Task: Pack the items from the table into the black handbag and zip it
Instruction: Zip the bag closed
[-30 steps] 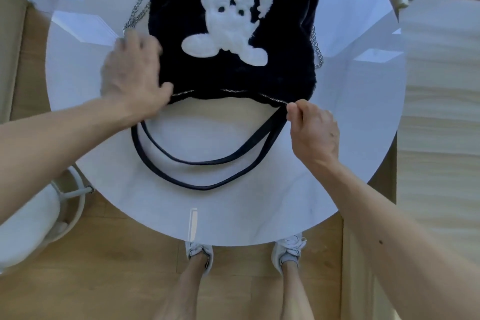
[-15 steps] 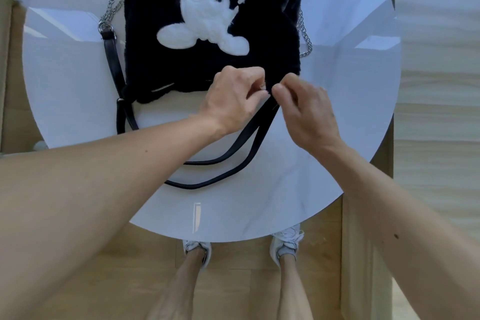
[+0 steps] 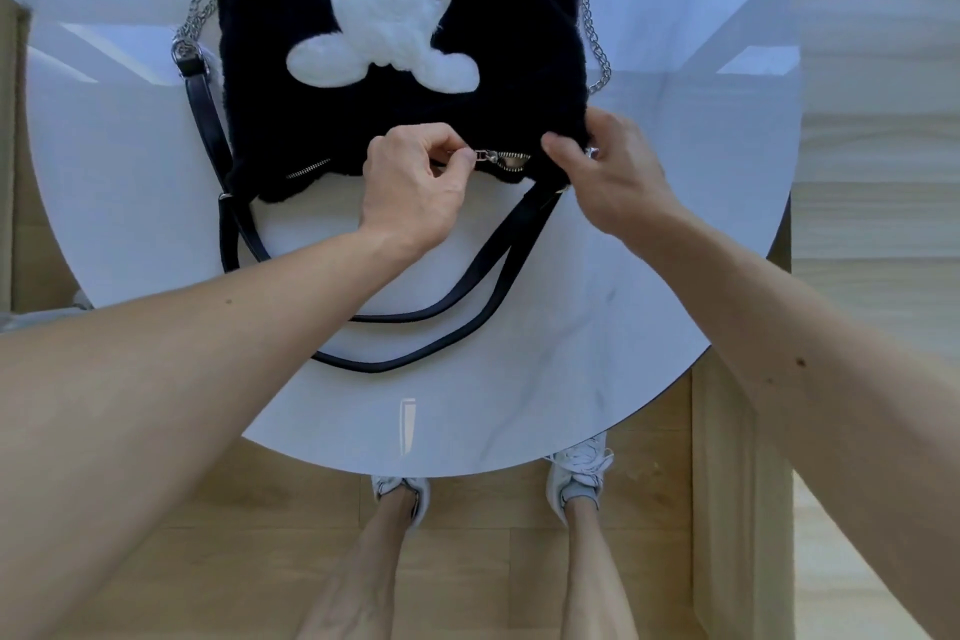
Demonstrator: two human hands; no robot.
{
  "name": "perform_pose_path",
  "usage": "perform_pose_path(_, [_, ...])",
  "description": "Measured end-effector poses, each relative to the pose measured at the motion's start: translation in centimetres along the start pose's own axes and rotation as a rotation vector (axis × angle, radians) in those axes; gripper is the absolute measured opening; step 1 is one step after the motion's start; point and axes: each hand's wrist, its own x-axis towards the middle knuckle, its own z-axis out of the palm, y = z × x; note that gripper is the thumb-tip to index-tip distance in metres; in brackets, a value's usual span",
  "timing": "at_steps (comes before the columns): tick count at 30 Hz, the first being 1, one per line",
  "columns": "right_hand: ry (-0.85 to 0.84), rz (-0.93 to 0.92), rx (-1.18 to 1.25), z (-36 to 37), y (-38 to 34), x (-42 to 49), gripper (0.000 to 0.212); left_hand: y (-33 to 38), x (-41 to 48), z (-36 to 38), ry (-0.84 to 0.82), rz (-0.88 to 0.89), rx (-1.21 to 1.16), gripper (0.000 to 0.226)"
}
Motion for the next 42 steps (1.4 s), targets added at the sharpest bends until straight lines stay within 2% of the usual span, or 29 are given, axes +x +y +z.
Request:
perform_pose_path(2, [-0.017, 0.012, 0.026, -0.3, 0.3, 0.0, 0.026, -0.3, 0.0, 0.1, -0.003, -0.013, -0.006, 0.018])
perform_pose_path(8, [-0.058, 0.047, 0.164, 0.4, 0.5, -0.1, 0.022, -0.7, -0.2, 0.7, -0.06, -0.052, 0.05, 0.016])
perform_pose_path(10, [-0.102, 0.015, 0.18, 0.6, 0.4, -0.2, 0.027, -0.9, 0.0, 0.7, -0.06, -0.053, 0.091, 0.017])
perform_pose_path(12, [-0.142, -0.052, 0.091, 0.6, 0.5, -0.5, 0.042, -1.1, 0.1, 0.6, -0.071, -0.045, 0.118, 0.017])
perform_pose_path(14, [-0.106, -0.056, -0.006, 0.7, 0.7, -0.5, 0.05, -1.2, 0.2, 0.5, -0.09, -0.035, 0.149, 0.017])
perform_pose_path(17, [0.095, 0.023, -0.184, 1.2, 0.3, -0.7, 0.045, -1.2, 0.1, 0.1, -0.117, -0.004, 0.198, 0.019])
perform_pose_path(19, [0.168, 0.071, -0.268, 1.8, -0.3, -0.9, 0.043, -1.1, 0.1, -0.1, -0.154, 0.011, 0.245, 0.019])
perform_pose_path(22, [0.116, 0.199, -0.232, 2.0, -1.2, -0.8, 0.044, -1.0, 0.1, -0.9, -0.142, 0.058, 0.364, 0.02])
perform_pose_path(24, [0.068, 0.233, -0.207, 1.7, -1.6, -0.9, 0.05, -1.0, 0.2, -2.3, -0.022, 0.166, 0.417, 0.02])
perform_pose_path(27, [0.181, 0.087, -0.145, 0.8, -2.6, -1.0, 0.06, -1.3, 1.8, -4.8, 0.186, 0.394, 0.488, 0.017])
perform_pose_path(30, [0.298, -0.134, -0.086, 0.7, -5.1, 0.9, 0.066, -2.2, 5.2, -6.9, 0.292, 0.44, 0.65, 0.042])
perform_pose_path(32, [0.271, -0.263, -0.161, 1.8, -6.9, 3.2, 0.07, -3.3, 7.1, -7.7, 0.216, 0.376, 0.731, 0.062])
perform_pose_path(35, [0.157, -0.371, -0.391, 4.5, -8.5, 6.4, 0.072, -5.8, 8.5, -7.9, 0.044, 0.337, 0.763, 0.071])
perform_pose_path(38, [0.082, -0.345, -0.554, 6.4, -7.1, 8.3, 0.073, -7.7, 9.1, -7.9, -0.018, 0.329, 0.73, 0.075])
perform_pose_path(42, [0.153, -0.335, -0.62, 7.1, -4.8, 8.9, 0.076, -9.0, 10.4, -8.3, -0.032, 0.386, 0.737, 0.085])
